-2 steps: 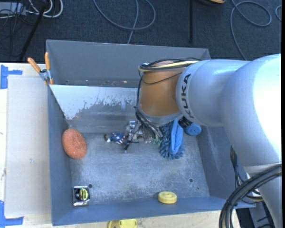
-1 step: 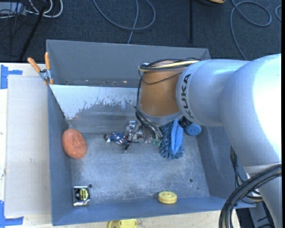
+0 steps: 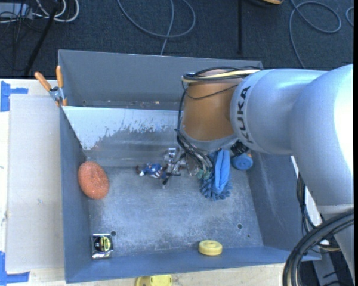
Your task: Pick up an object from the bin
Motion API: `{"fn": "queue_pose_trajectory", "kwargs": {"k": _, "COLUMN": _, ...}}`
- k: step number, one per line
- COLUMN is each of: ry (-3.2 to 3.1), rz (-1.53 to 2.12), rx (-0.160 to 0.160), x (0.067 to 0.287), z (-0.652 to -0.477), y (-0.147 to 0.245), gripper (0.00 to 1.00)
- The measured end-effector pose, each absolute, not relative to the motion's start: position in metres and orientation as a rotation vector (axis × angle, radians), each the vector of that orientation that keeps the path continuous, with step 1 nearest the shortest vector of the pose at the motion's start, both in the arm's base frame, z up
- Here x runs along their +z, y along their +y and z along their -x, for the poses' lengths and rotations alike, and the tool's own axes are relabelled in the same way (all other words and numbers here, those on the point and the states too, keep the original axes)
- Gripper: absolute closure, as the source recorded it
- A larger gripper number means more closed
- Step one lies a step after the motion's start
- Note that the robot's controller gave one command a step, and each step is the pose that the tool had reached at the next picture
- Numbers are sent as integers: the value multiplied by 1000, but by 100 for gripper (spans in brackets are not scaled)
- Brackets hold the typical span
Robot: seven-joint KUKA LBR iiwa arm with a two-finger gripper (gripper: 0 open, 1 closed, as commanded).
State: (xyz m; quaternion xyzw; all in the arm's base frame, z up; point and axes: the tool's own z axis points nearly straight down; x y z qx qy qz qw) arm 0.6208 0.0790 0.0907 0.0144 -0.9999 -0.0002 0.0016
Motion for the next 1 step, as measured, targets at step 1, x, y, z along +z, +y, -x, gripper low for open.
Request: {"fn": "queue_pose_trajectory", "kwargs": {"k": 1, "ry": -3142, "rz": -13, "rx": 0, "x": 109, "z": -617, "y": 80, "gripper": 100}}
